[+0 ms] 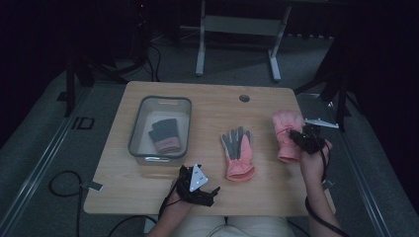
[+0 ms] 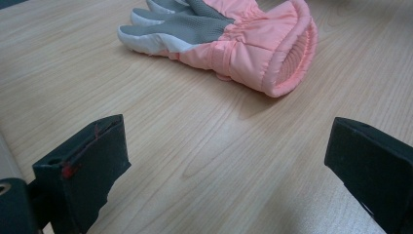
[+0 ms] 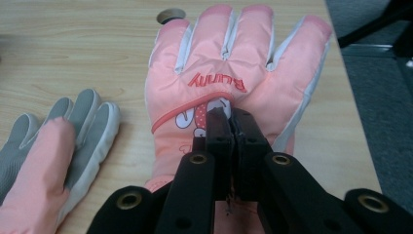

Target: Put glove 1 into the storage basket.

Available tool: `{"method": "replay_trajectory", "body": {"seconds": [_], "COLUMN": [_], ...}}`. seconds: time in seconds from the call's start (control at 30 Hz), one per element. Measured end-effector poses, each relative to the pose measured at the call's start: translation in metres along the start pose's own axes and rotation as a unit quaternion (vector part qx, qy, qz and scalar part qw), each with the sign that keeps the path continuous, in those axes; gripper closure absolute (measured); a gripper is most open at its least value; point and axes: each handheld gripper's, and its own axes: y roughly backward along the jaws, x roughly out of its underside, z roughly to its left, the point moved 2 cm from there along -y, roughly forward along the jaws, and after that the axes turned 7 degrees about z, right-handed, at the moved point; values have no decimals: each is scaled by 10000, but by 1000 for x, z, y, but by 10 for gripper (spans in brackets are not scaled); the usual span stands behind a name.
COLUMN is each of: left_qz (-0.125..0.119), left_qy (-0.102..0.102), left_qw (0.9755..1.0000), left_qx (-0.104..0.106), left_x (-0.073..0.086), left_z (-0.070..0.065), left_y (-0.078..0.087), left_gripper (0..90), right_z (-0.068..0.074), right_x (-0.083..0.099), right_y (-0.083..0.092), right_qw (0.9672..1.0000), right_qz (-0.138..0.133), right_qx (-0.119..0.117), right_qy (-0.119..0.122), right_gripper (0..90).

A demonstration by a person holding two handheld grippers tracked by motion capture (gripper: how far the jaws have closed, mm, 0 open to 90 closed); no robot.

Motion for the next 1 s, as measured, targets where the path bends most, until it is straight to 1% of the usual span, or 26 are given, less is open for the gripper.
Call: {"method": "replay_trajectory", "body": {"seconds": [0.13,0.2,0.3,0.37,0.43,0.53,0.57,0.63,0.67,0.7,0.73,0.8,0.87,0.93,1.0], "left_qz": [5,-12,-11,-21,-20,-21,-21,-4,-4,-14,-17,-21,-21,-6,-4], "left_qy": [-22,-20,-20,-34,-33,-68,-69,-85,-85,-73,-70,-60,-49,-60,-25], "left_qw": [10000,10000,10000,10000,10000,10000,10000,10000,10000,10000,10000,10000,10000,10000,10000], "left_qx": [-1,-14,-8,-8,-11,-2,-3,-29,-29,-22,-21,5,4,-22,-14], "left_x": [0,0,0,0,0,0,0,1,1,0,0,0,1,1,1], "left_z": [0,0,0,0,0,0,-1,-1,-1,-1,0,0,-1,0,0], "left_y": [0,0,0,0,0,0,0,-1,-1,-1,-1,0,0,-1,-1], "left_gripper": [16,16,16,16,16,16,16,16,16,16,15,16,16,16,16], "right_z": [1,-1,-5,-8,-9,-9,-9,-9,-9,-9,-9,-10,-12,-12,-13], "right_x": [12,17,21,25,31,41,44,48,48,49,51,52,55,57,58], "right_y": [9,14,18,21,21,15,13,7,7,4,-4,-11,-18,-22,-25], "right_qw": [9999,9998,9997,9995,9993,9991,9991,9989,9989,9988,9985,9983,9981,9982,9982], "right_qz": [33,-2,12,7,31,142,174,258,258,293,361,449,507,505,532], "right_qx": [58,170,196,189,241,241,265,237,237,249,248,268,239,246,226], "right_qy": [-96,-108,-148,-262,-268,-321,-290,-316,-316,-307,-313,-257,-261,-207,-135], "right_gripper": [872,872,872,872,872,872,872,872,872,872,871,868,861,856,855]}}
